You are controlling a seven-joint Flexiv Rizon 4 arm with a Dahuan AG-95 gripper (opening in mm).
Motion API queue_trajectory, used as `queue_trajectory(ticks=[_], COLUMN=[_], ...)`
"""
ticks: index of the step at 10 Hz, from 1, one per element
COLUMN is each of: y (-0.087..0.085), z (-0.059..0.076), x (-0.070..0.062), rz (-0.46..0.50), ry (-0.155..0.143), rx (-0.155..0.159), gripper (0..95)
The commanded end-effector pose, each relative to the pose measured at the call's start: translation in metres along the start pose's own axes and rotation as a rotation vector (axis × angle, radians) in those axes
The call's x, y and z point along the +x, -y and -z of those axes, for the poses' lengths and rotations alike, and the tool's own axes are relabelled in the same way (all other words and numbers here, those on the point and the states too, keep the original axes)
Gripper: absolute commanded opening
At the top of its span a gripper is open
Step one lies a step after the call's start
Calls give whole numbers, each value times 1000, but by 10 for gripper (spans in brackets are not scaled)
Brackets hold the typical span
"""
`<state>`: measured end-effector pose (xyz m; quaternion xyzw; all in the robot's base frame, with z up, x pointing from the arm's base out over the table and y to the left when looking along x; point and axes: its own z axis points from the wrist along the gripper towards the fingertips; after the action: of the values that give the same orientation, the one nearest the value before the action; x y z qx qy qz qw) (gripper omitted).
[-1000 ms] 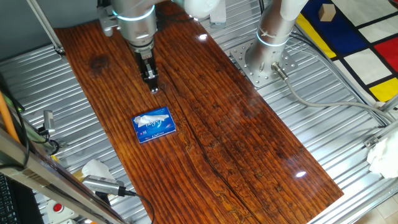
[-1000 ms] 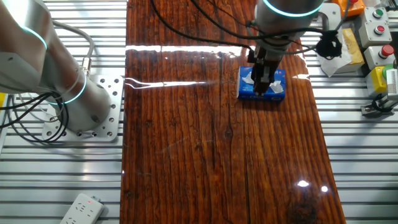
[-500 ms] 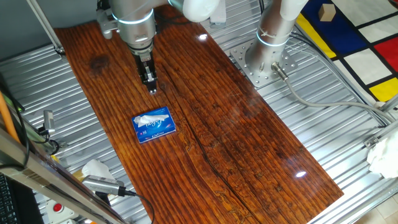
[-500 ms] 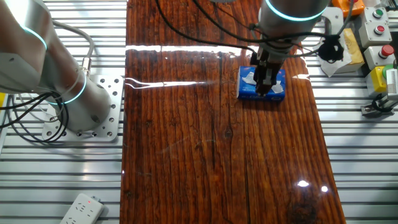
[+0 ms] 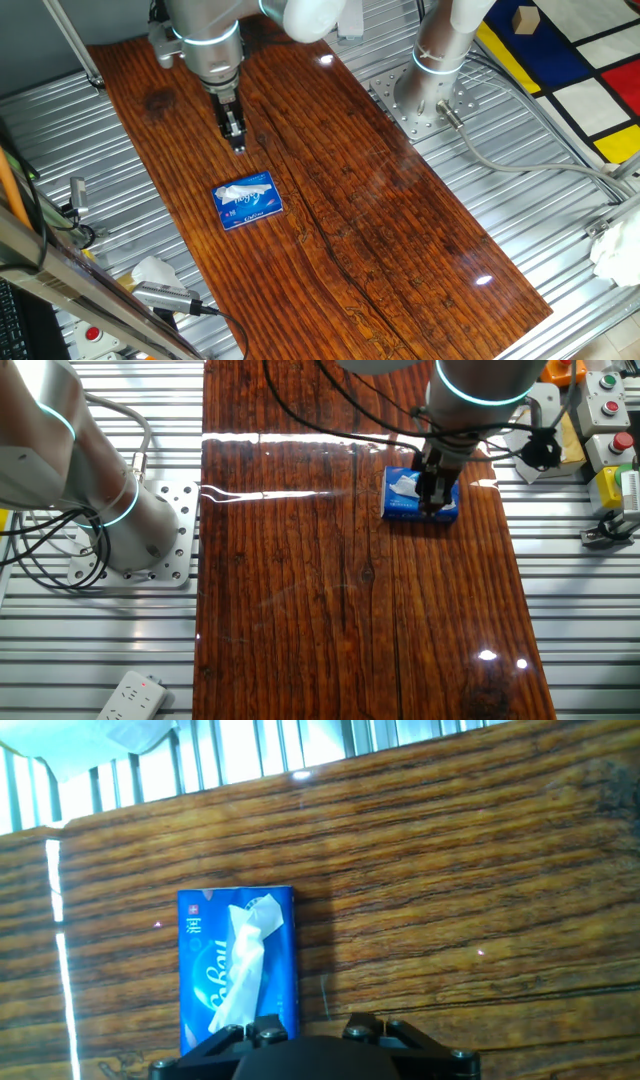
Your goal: Pull out a napkin
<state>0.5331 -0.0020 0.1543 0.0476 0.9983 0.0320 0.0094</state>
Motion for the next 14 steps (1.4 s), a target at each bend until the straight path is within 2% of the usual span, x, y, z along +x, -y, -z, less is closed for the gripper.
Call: queue_trajectory(ticks=[1,7,11,14], y=[3,4,-15,-23], z=[-2,-1,-2,-8], x=[-6,-23,-47,-54], rz=[12,25,-18,-38], ry=[1,0,1,9], rx=[0,2,2,1], gripper=[380,380,380,380])
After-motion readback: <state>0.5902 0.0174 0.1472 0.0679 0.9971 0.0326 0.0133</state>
